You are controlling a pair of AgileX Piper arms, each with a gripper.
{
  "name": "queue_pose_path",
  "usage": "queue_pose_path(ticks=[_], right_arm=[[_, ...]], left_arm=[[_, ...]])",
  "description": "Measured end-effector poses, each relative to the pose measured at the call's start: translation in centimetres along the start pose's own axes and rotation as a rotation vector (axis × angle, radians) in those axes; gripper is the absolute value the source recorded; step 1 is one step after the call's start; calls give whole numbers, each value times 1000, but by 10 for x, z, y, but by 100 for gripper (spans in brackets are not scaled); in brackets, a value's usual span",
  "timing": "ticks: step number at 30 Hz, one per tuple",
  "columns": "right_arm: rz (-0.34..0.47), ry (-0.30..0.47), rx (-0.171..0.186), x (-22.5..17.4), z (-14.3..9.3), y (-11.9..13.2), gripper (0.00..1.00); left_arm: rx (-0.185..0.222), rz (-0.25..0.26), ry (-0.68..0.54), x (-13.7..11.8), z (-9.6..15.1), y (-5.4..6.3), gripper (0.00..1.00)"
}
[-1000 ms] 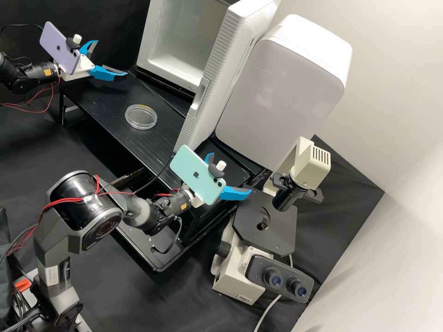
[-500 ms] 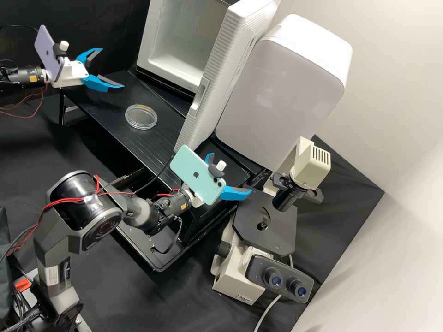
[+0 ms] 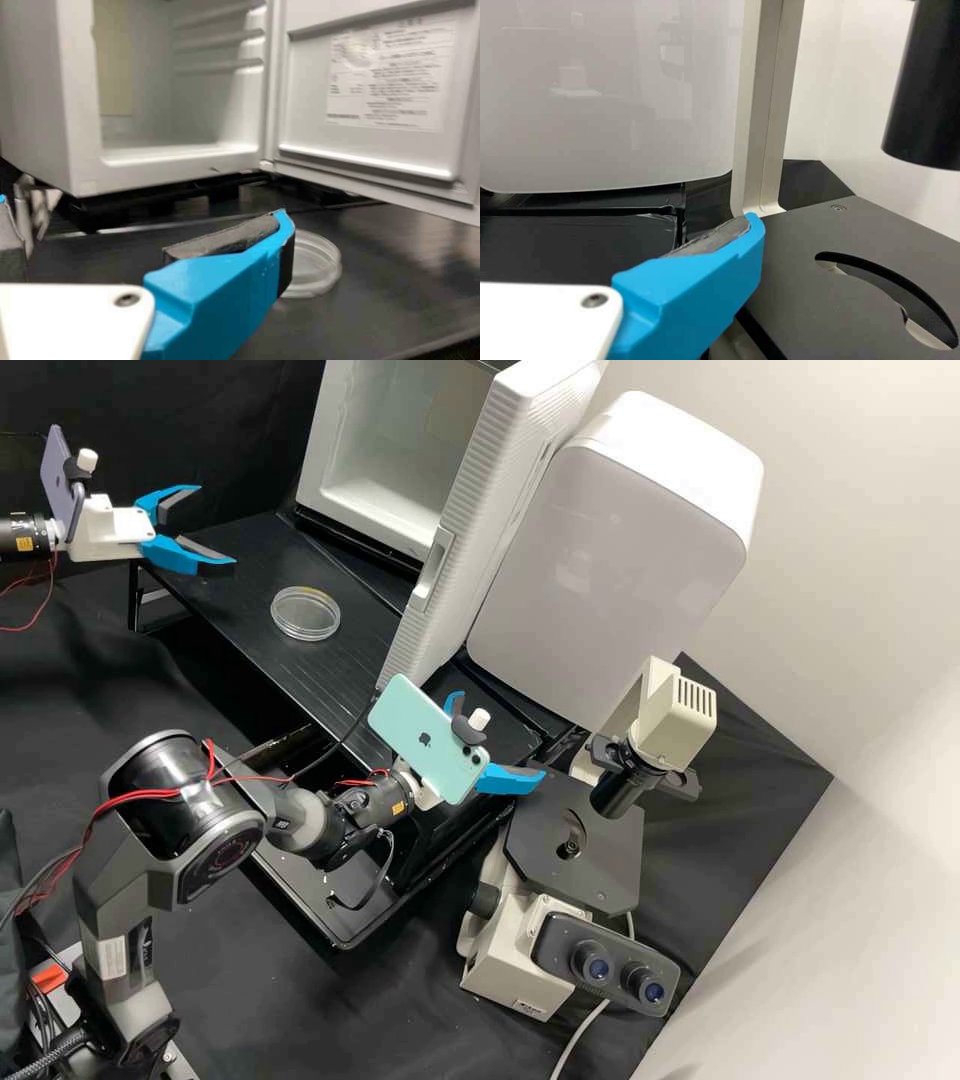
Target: Place the petri dish in the incubator
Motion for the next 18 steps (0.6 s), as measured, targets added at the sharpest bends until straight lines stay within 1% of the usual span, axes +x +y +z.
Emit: queue_pose_path(ticks=[8, 14, 16, 18], right_arm=[[0, 0, 0, 0, 0, 0, 100], [0, 0, 0, 0, 0, 0, 100], [0, 0, 0, 0, 0, 0, 100], [0, 0, 0, 0, 0, 0, 100]], left_arm=[[-7, -34, -69, 2, 16, -9, 100], [69, -52, -75, 6, 24, -19, 100], [87, -74, -68, 6, 25, -23, 100], [97, -87, -62, 8, 26, -27, 100]])
